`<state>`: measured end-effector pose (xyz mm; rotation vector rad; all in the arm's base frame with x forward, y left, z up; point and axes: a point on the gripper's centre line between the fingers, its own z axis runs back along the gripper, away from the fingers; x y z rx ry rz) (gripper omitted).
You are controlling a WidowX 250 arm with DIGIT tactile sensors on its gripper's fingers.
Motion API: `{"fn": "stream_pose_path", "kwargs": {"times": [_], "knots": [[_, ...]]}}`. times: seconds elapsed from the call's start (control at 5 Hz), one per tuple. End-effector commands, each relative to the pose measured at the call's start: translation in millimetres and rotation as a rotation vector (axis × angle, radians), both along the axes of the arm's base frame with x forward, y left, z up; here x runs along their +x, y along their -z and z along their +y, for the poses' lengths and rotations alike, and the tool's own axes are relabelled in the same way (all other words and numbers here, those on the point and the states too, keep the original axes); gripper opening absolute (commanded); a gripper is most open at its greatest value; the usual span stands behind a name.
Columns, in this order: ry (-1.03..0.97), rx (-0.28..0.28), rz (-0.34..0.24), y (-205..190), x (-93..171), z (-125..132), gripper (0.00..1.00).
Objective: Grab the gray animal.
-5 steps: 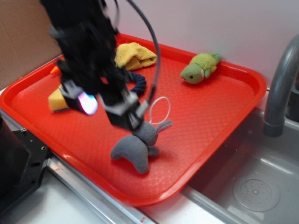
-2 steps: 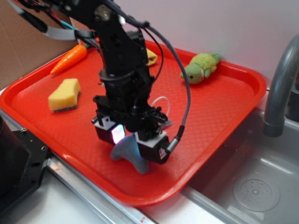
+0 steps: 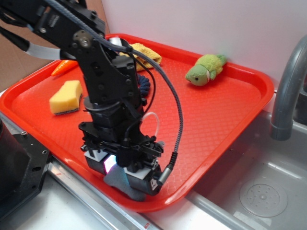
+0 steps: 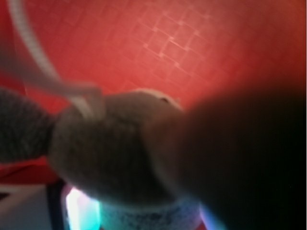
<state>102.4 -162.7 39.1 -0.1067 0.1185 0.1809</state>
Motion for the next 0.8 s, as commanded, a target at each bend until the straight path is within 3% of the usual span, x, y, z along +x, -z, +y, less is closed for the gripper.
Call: {"fn": "stream_pose_path", "kwargs": {"times": [0.0, 0.2, 0.4, 0.6], "knots": [[0.117, 0.064, -0.092, -37, -31, -13, 0.0], [0.123, 0.078, -0.044, -39, -25, -21, 0.0], [-0.046, 0.135, -0.08, -52, -32, -17, 0.0], [-0.047, 0.127, -0.083, -102, -51, 33, 0.0]]}}
